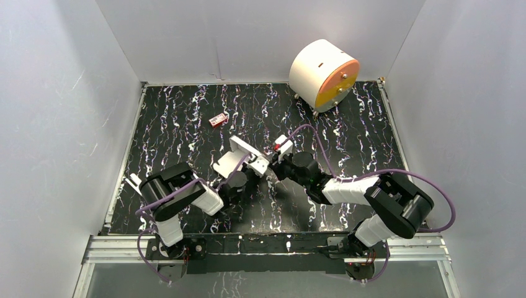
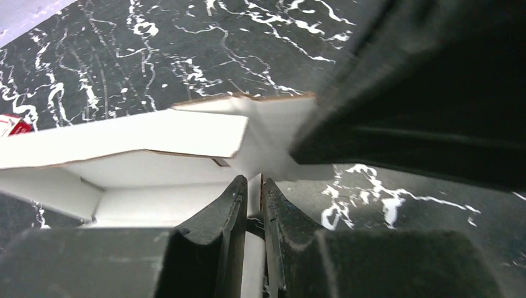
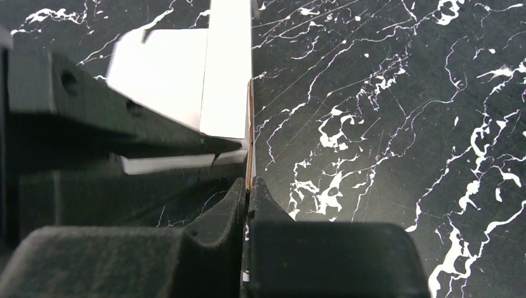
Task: Fold the paper box
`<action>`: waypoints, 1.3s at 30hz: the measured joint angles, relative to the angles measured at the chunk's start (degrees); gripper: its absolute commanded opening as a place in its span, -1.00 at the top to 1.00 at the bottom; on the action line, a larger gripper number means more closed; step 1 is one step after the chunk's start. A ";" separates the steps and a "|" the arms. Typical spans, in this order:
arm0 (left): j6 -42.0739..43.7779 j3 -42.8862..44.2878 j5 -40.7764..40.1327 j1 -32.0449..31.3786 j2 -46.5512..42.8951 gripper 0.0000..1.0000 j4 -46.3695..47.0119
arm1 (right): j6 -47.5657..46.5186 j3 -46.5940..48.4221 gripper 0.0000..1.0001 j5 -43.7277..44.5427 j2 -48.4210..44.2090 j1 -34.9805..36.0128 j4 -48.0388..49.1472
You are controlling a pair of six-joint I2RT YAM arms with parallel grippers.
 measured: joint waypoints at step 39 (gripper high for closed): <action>-26.88 -0.22 3.98 10.38 -0.79 0.98 -6.27 | -0.39 -1.49 0.84 10.49 18.73 3.85 26.23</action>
